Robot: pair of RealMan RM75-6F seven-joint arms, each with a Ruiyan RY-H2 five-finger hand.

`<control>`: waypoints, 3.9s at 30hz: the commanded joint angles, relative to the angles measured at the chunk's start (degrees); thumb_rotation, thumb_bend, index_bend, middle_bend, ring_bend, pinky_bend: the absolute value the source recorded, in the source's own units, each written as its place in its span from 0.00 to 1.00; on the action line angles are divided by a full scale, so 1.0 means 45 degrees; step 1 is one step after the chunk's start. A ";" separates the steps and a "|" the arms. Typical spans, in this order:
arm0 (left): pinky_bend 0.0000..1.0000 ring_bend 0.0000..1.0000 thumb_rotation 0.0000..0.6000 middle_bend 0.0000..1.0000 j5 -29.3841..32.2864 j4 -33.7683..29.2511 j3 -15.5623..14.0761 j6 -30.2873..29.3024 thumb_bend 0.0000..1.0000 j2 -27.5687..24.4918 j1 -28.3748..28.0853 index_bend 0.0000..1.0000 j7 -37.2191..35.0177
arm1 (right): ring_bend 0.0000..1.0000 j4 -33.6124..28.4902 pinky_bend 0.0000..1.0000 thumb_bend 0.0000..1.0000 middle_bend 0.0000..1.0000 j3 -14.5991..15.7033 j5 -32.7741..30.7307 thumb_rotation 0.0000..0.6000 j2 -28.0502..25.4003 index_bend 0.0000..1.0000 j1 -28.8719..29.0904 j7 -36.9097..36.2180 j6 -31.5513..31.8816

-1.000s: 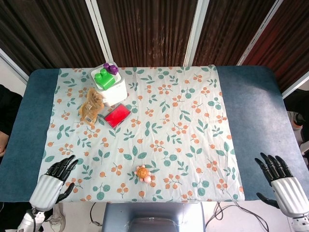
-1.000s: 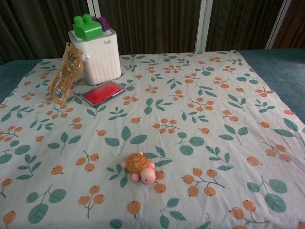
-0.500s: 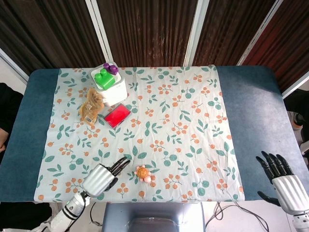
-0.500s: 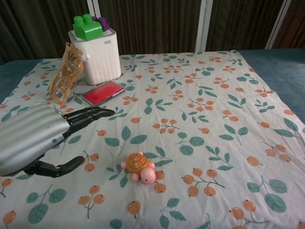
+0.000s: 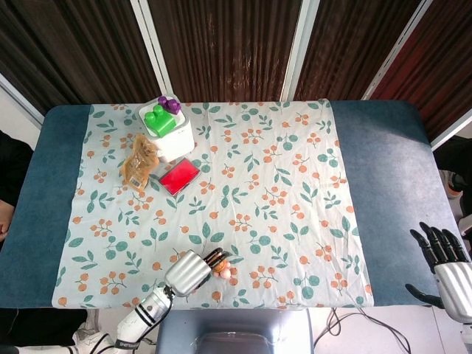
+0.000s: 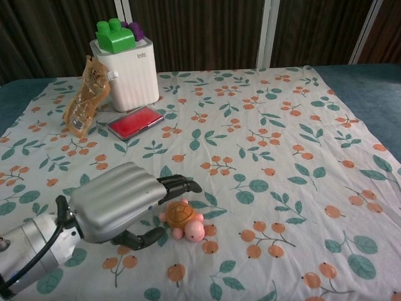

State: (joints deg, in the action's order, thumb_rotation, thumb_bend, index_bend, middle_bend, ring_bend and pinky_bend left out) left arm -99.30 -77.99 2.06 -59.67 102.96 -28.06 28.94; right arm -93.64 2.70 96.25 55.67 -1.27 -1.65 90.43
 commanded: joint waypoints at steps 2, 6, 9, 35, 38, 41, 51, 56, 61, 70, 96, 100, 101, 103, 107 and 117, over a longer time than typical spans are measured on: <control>1.00 0.93 1.00 0.23 0.0101 0.0283 -0.0139 0.0071 0.39 0.0230 -0.0135 0.19 0.0294 | 0.00 -0.0005 0.00 0.21 0.00 0.0060 0.0064 1.00 -0.0073 0.00 -0.0005 -0.0127 -0.0032; 1.00 0.93 1.00 0.30 0.0126 0.0582 -0.0259 -0.0087 0.39 0.0407 -0.0193 0.27 0.0471 | 0.00 0.0016 0.00 0.21 0.00 0.0071 0.0140 1.00 -0.0147 0.00 -0.0037 -0.0281 0.0077; 1.00 0.93 1.00 0.36 0.0082 0.0653 -0.0303 -0.0156 0.39 0.0451 -0.0216 0.33 0.0421 | 0.00 0.0022 0.00 0.21 0.00 0.0067 0.0146 1.00 -0.0150 0.00 -0.0047 -0.0300 0.0104; 1.00 1.00 1.00 0.48 -0.0660 0.3698 -0.0747 -0.2251 0.44 0.1606 -0.0731 0.33 -0.1233 | 0.00 0.0039 0.00 0.21 0.00 0.0161 0.0318 1.00 -0.0207 0.00 -0.0086 -0.0363 0.0097; 1.00 1.00 1.00 0.41 -0.0504 0.3255 -0.0780 -0.2076 0.43 0.1381 -0.0754 0.25 -0.1052 | 0.00 0.0024 0.00 0.21 0.00 0.0164 0.0334 1.00 -0.0213 0.00 -0.0093 -0.0371 0.0113; 1.00 1.00 1.00 0.39 -0.0414 0.3027 -0.0810 -0.1969 0.43 0.1246 -0.0771 0.25 -0.0816 | 0.00 0.0033 0.00 0.21 0.00 0.0167 0.0331 1.00 -0.0212 0.00 -0.0095 -0.0396 0.0109; 1.00 1.00 1.00 0.31 -0.0296 0.2681 -0.0941 -0.1772 0.43 0.1088 -0.0928 0.10 -0.0695 | 0.00 0.0071 0.00 0.21 0.00 0.0227 0.0357 1.00 -0.0253 0.00 -0.0068 -0.0382 -0.0023; 1.00 1.00 1.00 0.27 -0.0309 0.2751 -0.0999 -0.1874 0.43 0.1119 -0.0938 0.15 -0.0770 | 0.00 0.0062 0.00 0.21 0.00 0.0233 0.0349 1.00 -0.0267 0.00 -0.0066 -0.0377 -0.0041; 1.00 1.00 1.00 0.35 -0.0225 0.3034 -0.1019 -0.1862 0.43 0.1204 -0.0965 0.32 -0.0928 | 0.00 0.0063 0.00 0.21 0.00 0.0233 0.0373 1.00 -0.0263 0.00 -0.0102 -0.0383 0.0041; 1.00 1.00 1.00 0.87 -0.0772 0.4333 -0.1089 -0.2936 0.47 0.1842 -0.0979 0.83 -0.1413 | 0.00 0.0073 0.00 0.21 0.00 0.0228 0.0360 1.00 -0.0261 0.00 -0.0101 -0.0391 0.0030; 1.00 0.86 1.00 0.11 -0.0501 0.1391 -0.1710 -0.2522 0.38 -0.0172 -0.0721 0.00 -0.0429 | 0.00 0.0135 0.00 0.21 0.00 0.0351 0.0647 1.00 -0.0272 0.00 -0.0207 -0.0402 0.0235; 0.94 0.66 1.00 0.10 -0.0358 0.0686 -0.2255 -0.3710 0.38 -0.1705 0.0355 0.00 -0.0070 | 0.00 0.0207 0.00 0.21 0.00 0.0383 0.0745 1.00 -0.0322 0.00 -0.0266 -0.0546 0.0395; 0.88 0.54 1.00 0.09 -0.0211 0.0260 -0.2429 -0.4089 0.38 -0.2308 0.0743 0.00 -0.0087 | 0.00 0.0216 0.00 0.21 0.00 0.0405 0.0755 1.00 -0.0317 0.00 -0.0264 -0.0531 0.0359; 0.70 0.34 1.00 0.08 -0.0091 -0.0519 -0.2807 -0.4555 0.38 -0.3297 0.1222 0.00 -0.0587 | 0.00 0.0205 0.00 0.21 0.00 0.0446 0.0797 1.00 -0.0297 0.00 -0.0220 -0.0471 0.0233; 0.24 0.05 1.00 0.02 -0.0458 -0.1278 -0.3342 -0.6545 0.38 -0.4774 0.2251 0.00 -0.3112 | 0.00 0.0134 0.00 0.21 0.00 0.0535 0.0912 1.00 -0.0131 0.00 -0.0106 -0.0036 -0.0119; 0.10 0.00 1.00 0.00 0.0982 0.1282 -0.2136 -0.9631 0.38 -0.4923 0.4372 0.00 -0.8397 | 0.00 0.0084 0.00 0.21 0.00 0.0841 0.1503 1.00 0.0538 0.00 0.0209 0.1021 -0.0925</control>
State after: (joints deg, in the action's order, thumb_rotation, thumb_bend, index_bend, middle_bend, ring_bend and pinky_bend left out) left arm -99.55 -72.26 -8.97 -107.92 83.62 -12.77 -3.37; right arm -93.22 6.38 102.92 57.83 -0.51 2.65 86.56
